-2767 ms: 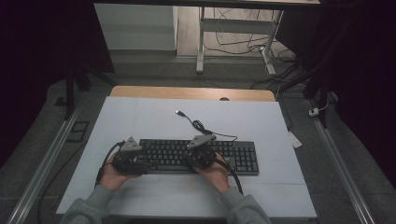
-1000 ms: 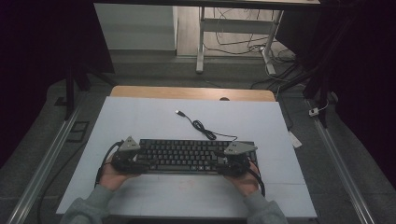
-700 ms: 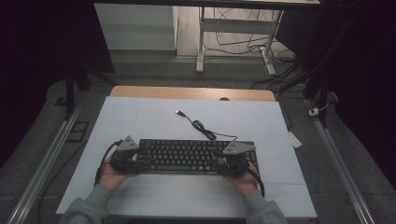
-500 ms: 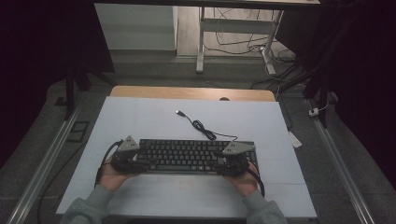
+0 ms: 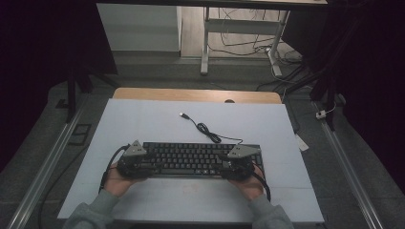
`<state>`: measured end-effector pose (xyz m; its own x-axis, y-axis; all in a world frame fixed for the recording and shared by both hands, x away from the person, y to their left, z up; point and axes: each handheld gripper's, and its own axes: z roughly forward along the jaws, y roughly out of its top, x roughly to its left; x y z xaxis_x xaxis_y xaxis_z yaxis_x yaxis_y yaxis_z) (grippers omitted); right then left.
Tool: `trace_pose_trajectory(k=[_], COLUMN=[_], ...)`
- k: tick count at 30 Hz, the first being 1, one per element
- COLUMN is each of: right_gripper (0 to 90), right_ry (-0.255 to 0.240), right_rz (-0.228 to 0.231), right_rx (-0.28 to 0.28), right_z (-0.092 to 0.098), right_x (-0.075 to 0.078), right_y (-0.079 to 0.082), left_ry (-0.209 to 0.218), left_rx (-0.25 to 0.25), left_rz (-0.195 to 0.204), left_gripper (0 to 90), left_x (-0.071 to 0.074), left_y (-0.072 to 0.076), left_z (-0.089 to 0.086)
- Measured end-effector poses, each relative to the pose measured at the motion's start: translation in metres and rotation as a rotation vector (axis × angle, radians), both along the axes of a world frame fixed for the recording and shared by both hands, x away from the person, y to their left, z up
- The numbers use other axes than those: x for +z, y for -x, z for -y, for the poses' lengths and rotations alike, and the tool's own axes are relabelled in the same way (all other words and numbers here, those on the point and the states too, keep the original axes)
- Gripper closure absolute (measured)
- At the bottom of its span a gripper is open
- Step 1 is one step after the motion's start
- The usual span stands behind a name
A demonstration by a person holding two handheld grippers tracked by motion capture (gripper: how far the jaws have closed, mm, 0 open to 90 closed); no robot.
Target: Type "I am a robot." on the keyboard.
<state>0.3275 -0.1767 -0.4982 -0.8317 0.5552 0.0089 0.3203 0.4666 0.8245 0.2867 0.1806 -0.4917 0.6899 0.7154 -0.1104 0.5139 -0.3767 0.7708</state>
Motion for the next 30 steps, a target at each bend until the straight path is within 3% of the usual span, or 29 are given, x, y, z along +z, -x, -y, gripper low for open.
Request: trace_pose_trajectory(k=[5,12,20,30], right_gripper=[51.4,51.3,51.1,51.0], right_ry=[0.003,0.006,0.008,0.016], right_rz=[0.001,0.005,0.002,0.001], right_rx=[-0.001,-0.008,-0.007,-0.007], right_z=[0.0,0.001,0.001,0.001], right_x=[0.0,0.0,0.0,-0.001], right_y=[0.0,-0.001,-0.001,-0.001], left_ry=[0.004,0.0,-0.039,-0.075], left_rx=[-0.02,-0.064,-0.105,-0.114], left_rz=[0.0,-0.005,-0.037,-0.05], left_gripper=[60.8,88.7,89.0,88.9], left_x=[-0.001,-0.004,-0.015,-0.025], left_y=[0.0,0.0,-0.003,-0.007], left_z=[0.003,0.01,0.027,0.04])
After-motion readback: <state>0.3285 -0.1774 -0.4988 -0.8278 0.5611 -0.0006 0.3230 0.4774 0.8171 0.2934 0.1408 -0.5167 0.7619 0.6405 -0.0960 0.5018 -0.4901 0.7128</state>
